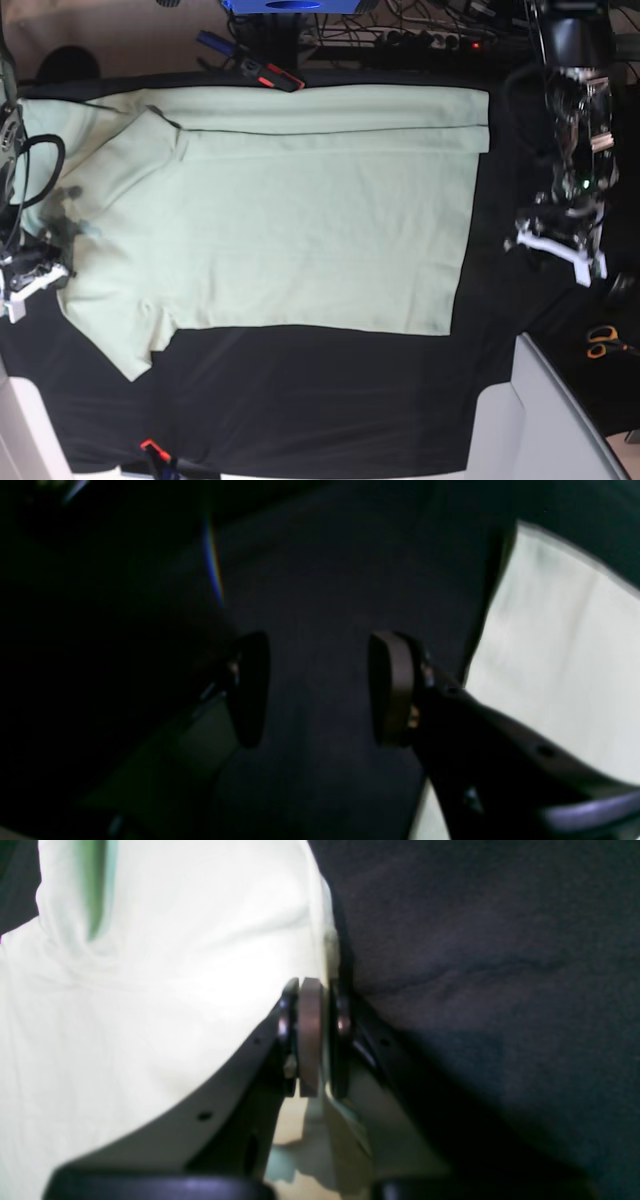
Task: Fold the T-shirt properly
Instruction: 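Lower the left gripper onto the shirt hem corner, then grasp the hem corner with the left gripper and lift it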
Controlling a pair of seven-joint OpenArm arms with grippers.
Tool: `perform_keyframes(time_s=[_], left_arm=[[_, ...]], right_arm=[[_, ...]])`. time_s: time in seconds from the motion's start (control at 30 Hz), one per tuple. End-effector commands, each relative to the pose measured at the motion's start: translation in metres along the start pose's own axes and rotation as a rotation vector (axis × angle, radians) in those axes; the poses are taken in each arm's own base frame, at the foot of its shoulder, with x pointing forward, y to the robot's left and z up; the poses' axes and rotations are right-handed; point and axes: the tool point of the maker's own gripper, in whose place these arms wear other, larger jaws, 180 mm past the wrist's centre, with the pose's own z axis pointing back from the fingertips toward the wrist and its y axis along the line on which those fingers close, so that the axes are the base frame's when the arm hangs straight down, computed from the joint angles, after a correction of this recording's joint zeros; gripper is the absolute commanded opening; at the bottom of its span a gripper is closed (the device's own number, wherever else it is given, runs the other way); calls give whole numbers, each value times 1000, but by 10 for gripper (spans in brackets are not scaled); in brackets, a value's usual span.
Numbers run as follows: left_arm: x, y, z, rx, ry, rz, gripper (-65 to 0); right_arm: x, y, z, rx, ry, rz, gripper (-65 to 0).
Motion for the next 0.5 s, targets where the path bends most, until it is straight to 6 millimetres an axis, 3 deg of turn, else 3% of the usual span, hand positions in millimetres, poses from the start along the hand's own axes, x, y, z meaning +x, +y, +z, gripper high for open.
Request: perform_keyframes(time_s=[0.0,0.23,0.37,0.47], left_arm=[[15,2,-7,4,-3,10,-329],[25,-24,-55,-2,146,129,-272],[23,-55,-74,-9,211,-36,-272],[17,-81,-80,-47,241,-55,-270]], right_arm=[[29,-5,6,-3,-70,3,-620],[29,-4,6,2,-67,7,-620],[28,-4,5,4,-64,11,-620],[27,-4,5,3,-60,15,-620]])
